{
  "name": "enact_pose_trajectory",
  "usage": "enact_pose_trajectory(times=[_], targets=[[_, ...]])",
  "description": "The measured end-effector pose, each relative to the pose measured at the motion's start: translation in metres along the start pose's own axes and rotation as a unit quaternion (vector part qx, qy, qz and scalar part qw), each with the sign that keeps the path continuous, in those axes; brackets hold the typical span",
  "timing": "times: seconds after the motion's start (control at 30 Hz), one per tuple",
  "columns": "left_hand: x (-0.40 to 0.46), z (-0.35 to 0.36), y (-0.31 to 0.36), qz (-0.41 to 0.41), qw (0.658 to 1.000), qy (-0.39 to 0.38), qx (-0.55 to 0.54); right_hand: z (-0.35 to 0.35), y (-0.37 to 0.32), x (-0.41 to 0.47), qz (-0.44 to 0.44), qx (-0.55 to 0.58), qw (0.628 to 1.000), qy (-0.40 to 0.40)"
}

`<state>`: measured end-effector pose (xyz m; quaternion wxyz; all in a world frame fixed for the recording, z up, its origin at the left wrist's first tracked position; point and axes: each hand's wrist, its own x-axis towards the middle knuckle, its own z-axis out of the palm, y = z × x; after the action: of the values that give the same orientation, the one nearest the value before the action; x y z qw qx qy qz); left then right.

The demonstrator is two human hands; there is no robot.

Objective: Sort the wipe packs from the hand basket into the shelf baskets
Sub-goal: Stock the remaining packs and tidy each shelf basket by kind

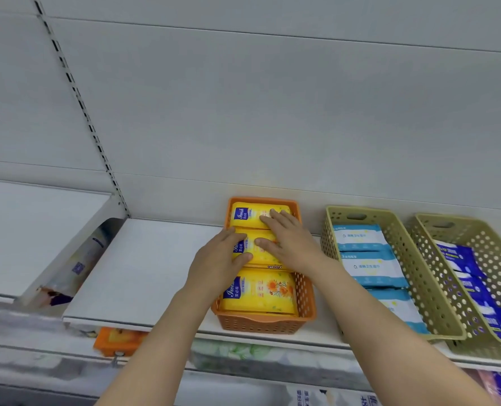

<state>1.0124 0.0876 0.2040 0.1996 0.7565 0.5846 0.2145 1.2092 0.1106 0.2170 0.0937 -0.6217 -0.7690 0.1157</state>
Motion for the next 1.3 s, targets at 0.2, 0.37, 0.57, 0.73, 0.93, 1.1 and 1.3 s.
enact_pose_trajectory(times=[0.2, 0.37, 0.57, 0.73, 0.93, 1.1, 1.3], targets=[[-0.005, 0.003, 0.003, 0.005, 1.0, 0.016, 0.001, 0.0, 0.001, 0.002, -0.008, 0.01, 1.0, 0.015], [-0.006, -0.002, 0.01, -0.006, 1.0, -0.004, 0.012, -0.004, -0.004, 0.002, 0.003, 0.0, 1.0, -0.001], [-0.016, -0.051, 0.0, -0.016, 1.0, -0.002, 0.011, -0.036, -0.041, 0.014, 0.024, -0.055, 0.998, -0.013], [-0.047, -0.131, -0.045, -0.047, 0.995, 0.059, 0.062, -0.069, -0.118, 0.022, -0.043, -0.047, 0.998, 0.027], [-0.135, -0.227, -0.131, -0.078, 0.977, 0.165, 0.112, -0.059, -0.254, 0.002, -0.136, 0.007, 0.984, 0.115], [-0.223, -0.283, -0.221, -0.103, 0.966, 0.203, 0.12, 0.003, -0.369, -0.022, -0.21, 0.017, 0.973, 0.098], [-0.313, -0.312, -0.321, -0.149, 0.959, 0.206, 0.125, 0.1, -0.489, -0.032, -0.271, 0.027, 0.961, 0.04]])
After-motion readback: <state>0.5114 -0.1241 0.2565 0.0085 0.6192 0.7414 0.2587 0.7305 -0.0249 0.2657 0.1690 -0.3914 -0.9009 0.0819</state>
